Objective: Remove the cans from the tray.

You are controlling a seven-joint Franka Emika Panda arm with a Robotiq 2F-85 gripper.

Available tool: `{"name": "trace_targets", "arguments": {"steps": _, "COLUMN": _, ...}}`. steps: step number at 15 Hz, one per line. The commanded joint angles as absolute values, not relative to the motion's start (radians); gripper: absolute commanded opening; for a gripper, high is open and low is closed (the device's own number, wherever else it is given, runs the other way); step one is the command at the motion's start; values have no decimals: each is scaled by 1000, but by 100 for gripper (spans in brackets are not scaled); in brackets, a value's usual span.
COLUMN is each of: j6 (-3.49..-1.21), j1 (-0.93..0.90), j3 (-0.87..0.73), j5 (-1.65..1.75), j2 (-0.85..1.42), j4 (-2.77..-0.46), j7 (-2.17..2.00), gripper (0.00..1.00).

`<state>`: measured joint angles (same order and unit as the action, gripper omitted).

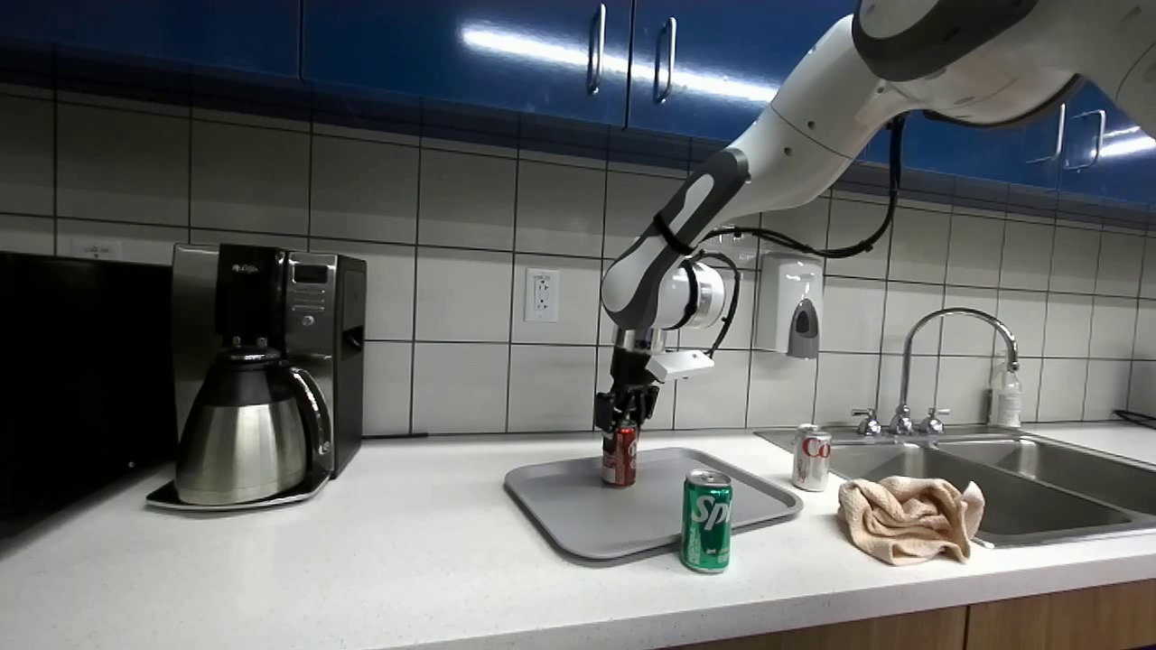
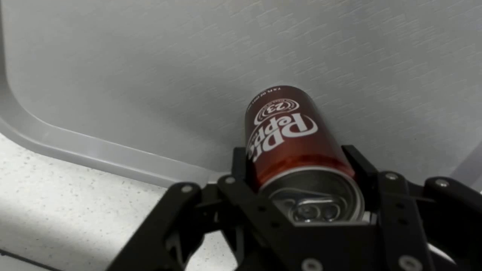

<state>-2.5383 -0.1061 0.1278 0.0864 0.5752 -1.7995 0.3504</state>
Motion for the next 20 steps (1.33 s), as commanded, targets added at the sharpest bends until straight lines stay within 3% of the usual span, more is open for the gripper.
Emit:
{"name": "trace_targets", "arguments": {"steps": 1, "j6": -2521, "j1": -113, "j3": 120, "j5": 119, "j2": 551, "j4": -1806, "j7": 318, "gripper": 38}}
{"name": "trace_targets", "arguments": {"steps": 20, "j6": -2539, "j1": -100, "j3": 131, "j5": 104, "j2": 513, "j4": -1815, "j7": 334, "gripper": 38}}
